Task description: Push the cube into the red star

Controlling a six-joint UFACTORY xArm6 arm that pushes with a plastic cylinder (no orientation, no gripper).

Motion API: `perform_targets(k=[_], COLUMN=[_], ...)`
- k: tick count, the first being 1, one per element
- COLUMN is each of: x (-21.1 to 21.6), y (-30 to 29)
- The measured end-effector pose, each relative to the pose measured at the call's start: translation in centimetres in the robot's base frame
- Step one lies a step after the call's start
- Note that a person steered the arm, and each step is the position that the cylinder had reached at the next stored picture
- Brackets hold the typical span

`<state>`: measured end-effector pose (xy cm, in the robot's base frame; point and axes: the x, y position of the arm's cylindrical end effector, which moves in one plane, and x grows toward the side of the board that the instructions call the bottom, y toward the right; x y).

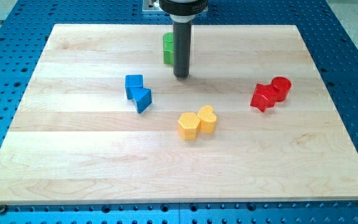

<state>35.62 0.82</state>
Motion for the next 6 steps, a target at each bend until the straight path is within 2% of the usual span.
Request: perform_targets(k=[6], x=[-1.06], y=[-0.08])
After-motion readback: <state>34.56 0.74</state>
